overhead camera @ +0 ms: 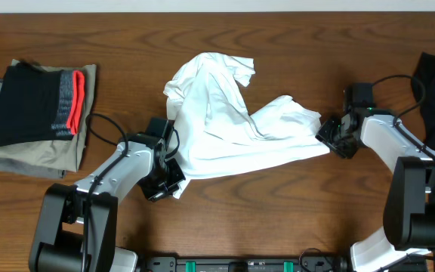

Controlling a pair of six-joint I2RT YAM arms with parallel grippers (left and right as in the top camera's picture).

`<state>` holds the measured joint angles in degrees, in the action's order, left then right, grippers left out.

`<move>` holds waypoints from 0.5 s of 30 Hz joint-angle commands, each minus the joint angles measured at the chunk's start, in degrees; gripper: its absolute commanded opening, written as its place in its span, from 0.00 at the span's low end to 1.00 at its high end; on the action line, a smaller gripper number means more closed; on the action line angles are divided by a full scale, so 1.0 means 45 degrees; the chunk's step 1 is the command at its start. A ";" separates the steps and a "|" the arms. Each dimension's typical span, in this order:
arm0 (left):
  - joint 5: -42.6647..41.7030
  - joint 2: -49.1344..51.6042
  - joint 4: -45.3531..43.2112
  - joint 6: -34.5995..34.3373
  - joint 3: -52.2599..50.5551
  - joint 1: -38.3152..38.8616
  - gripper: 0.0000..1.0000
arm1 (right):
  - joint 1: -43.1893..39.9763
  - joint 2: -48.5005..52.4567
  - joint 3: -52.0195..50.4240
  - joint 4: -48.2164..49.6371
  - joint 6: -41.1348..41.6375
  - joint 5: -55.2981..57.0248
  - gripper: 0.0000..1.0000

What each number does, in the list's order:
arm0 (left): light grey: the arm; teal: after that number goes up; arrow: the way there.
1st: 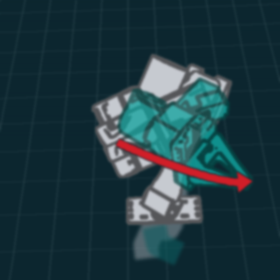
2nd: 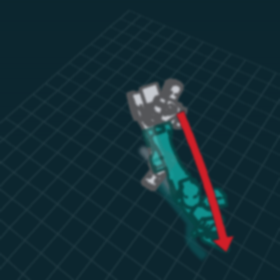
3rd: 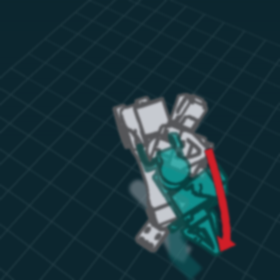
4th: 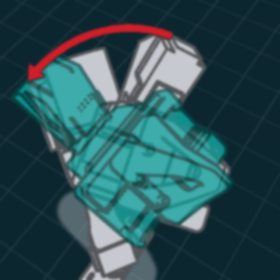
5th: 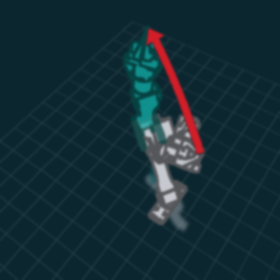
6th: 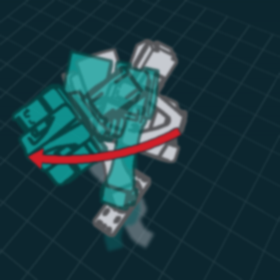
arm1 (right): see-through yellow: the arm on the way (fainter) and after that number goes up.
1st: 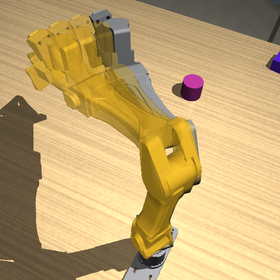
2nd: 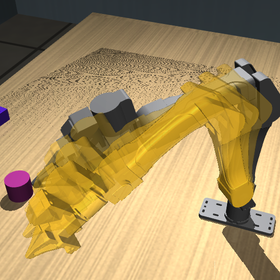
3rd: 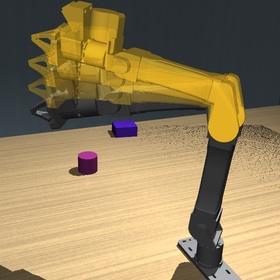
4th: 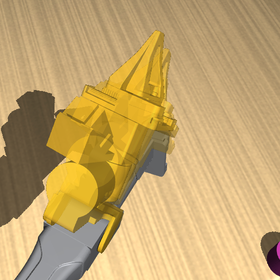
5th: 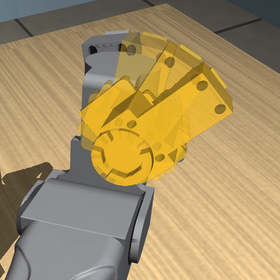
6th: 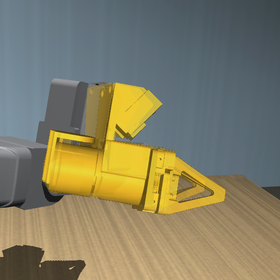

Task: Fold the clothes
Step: 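Grasp the shirt's right corner with the right gripper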

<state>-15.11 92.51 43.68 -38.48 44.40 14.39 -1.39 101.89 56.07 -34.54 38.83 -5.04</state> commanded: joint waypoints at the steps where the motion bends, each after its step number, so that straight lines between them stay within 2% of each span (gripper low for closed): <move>1: 0.0933 0.0408 0.0121 0.0214 -0.0272 -0.0136 0.06 | 0.0350 0.1001 -0.0442 -0.0223 0.0121 0.0651 0.39; 5: 0.0933 0.0408 0.0121 0.0214 -0.0272 -0.0136 0.06 | 0.0777 0.1297 -0.0442 -0.0165 0.0238 0.0738 0.34; 12: 0.0933 0.0408 0.0126 0.0214 -0.0272 -0.0136 0.06 | 0.1005 0.1350 -0.0442 -0.0180 0.0899 0.0840 0.16; 15: 0.0933 0.0408 0.0126 0.0219 -0.0272 -0.0136 0.06 | 0.0933 0.1350 -0.0437 -0.0228 0.0899 0.0840 0.12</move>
<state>-15.11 92.51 43.70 -38.48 44.40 14.39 2.22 103.09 57.08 -35.03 41.43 0.49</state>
